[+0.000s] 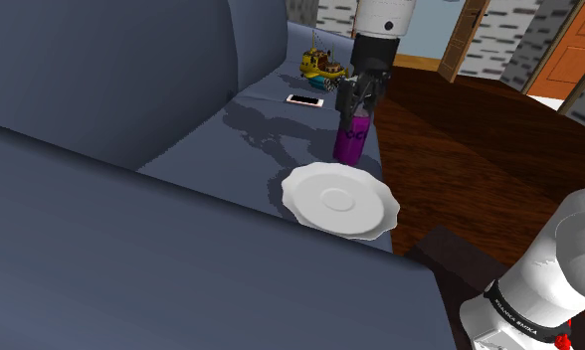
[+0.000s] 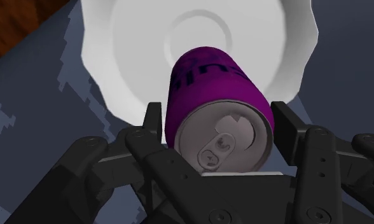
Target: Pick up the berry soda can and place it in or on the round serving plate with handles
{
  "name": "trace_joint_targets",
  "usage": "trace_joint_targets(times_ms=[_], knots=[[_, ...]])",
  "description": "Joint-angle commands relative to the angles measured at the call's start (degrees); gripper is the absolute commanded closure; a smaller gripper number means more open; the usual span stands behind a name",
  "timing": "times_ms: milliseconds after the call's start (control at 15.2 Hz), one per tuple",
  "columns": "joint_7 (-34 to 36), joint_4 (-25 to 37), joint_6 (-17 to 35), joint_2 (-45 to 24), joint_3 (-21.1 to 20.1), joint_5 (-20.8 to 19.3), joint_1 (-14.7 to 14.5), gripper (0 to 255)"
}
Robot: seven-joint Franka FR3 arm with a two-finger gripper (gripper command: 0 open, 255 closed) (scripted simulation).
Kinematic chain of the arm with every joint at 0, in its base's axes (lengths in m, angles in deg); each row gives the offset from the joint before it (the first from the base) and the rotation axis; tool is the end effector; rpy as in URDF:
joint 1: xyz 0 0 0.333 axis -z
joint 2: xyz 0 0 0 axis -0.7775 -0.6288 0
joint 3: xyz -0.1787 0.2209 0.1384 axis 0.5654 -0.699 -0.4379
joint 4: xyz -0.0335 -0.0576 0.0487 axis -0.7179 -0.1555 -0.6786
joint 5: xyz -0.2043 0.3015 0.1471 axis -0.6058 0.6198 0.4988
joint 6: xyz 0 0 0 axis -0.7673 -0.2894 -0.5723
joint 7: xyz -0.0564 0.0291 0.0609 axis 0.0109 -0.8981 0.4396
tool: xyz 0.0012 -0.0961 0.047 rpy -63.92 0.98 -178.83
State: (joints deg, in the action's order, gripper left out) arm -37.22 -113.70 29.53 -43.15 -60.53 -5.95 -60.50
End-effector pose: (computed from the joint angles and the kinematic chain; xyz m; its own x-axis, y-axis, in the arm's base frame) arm 0.4112 0.1769 0.5690 0.9958 0.0917 0.0004 0.0917 -0.9958 -0.0022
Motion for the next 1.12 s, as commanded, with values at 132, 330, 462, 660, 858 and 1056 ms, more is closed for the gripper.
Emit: trace_joint_targets(times_ms=[132, 330, 462, 660, 858, 1056], knots=[[0.6, -3.0, 1.5, 1.5, -0.5, 0.5, -0.4, 255], [0.6, -5.3, 3.8, 1.5, -0.6, 0.6, -0.5, 255], [0.5, -6.8, 5.3, 1.5, -0.7, 0.6, -0.5, 255], [0.5, -8.9, 7.7, 1.3, -0.8, 0.7, -0.6, 255], [0.5, -10.9, 10.0, 1.0, -1.0, 0.7, -0.6, 255], [0.5, -12.9, 12.4, 0.5, -1.1, 0.8, -0.6, 255]])
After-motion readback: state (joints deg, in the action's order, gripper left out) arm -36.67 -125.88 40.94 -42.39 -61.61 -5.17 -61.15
